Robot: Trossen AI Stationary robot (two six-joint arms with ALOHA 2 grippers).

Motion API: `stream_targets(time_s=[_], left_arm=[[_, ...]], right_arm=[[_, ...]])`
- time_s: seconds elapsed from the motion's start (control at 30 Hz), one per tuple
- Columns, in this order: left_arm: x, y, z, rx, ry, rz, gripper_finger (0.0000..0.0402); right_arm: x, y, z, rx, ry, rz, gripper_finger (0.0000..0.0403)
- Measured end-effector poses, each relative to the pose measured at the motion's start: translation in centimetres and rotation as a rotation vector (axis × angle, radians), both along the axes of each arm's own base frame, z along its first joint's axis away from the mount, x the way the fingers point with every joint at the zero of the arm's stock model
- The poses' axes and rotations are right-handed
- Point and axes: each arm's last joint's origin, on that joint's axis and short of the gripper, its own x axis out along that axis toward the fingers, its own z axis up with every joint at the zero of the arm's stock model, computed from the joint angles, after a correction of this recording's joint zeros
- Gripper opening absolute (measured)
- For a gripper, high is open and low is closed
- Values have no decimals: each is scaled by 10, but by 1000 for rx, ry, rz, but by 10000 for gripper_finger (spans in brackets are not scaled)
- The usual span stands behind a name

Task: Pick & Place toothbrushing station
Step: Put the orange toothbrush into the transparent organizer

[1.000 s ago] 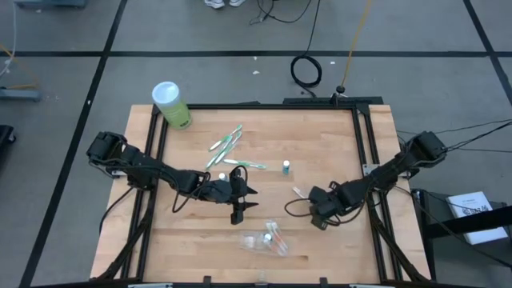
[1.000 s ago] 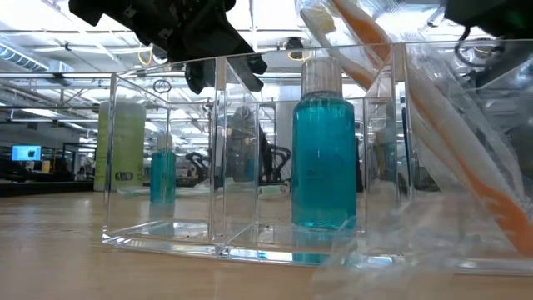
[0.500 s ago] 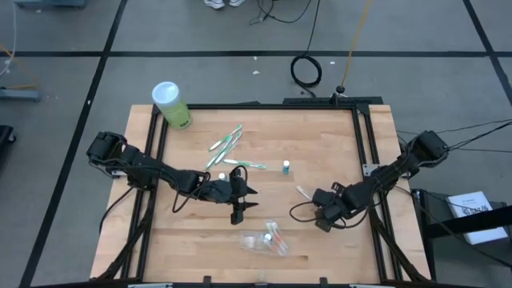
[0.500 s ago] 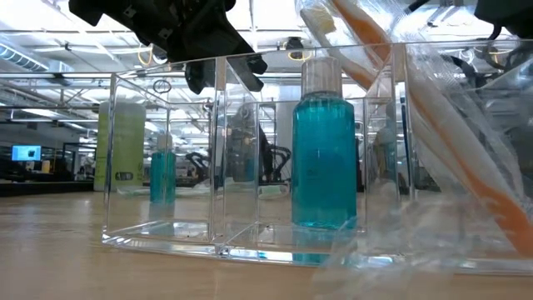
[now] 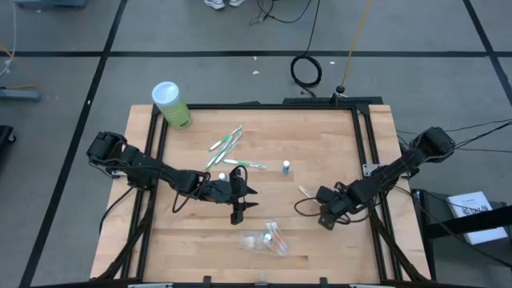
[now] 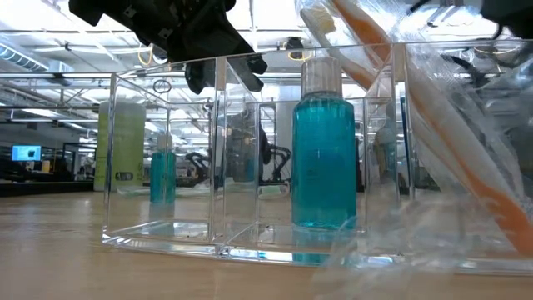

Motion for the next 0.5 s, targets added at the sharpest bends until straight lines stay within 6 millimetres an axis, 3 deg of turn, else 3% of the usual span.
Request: stream_targets(time_s=[0.13,0.5], left_arm=[[0,0,0,0,0,0,195],[0,0,0,1,0,-1,196]], right_arm=[[-8,-3,14,56,-23,10,169],[-5,-8,36,-76,-271,103,169]])
